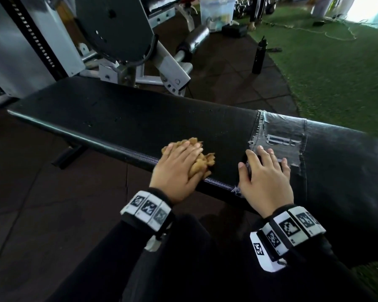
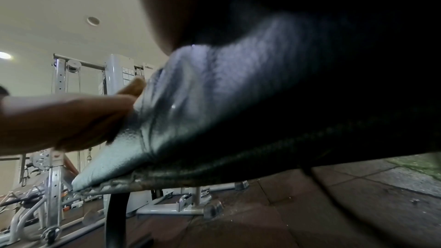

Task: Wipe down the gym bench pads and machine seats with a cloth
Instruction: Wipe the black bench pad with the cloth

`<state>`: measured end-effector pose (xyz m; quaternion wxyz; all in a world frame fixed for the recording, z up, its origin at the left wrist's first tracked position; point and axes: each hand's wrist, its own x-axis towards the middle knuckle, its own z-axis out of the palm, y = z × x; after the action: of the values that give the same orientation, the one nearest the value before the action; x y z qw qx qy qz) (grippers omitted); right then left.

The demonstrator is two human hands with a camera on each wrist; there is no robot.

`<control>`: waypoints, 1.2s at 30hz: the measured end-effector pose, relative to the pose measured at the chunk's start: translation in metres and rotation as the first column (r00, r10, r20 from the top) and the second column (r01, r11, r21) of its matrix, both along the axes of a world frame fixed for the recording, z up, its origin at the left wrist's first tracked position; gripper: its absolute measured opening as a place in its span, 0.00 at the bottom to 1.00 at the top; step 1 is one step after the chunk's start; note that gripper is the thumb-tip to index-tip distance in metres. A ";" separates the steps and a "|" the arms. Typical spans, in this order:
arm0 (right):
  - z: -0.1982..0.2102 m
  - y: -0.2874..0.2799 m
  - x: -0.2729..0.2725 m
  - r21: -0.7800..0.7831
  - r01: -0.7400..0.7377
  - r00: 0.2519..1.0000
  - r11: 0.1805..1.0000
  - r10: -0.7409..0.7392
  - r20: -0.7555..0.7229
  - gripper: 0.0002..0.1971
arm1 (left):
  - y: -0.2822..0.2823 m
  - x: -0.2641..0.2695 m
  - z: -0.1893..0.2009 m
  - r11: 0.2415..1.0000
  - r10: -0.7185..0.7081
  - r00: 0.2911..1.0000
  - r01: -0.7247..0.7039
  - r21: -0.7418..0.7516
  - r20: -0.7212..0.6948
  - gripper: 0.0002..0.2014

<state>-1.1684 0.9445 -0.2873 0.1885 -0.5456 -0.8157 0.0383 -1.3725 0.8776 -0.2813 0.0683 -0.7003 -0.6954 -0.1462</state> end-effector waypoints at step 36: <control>0.006 -0.003 -0.003 -0.032 -0.002 1.000 0.999 0.002 0.016 0.24 | 0.059 -0.081 0.011 0.881 0.456 0.888 -0.443 -0.165 0.056 0.27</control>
<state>-1.1714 0.9413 -0.2816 0.1732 -0.5481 -0.8169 0.0472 -1.4537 0.9365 -0.2703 0.0159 -0.5154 -0.8501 -0.1069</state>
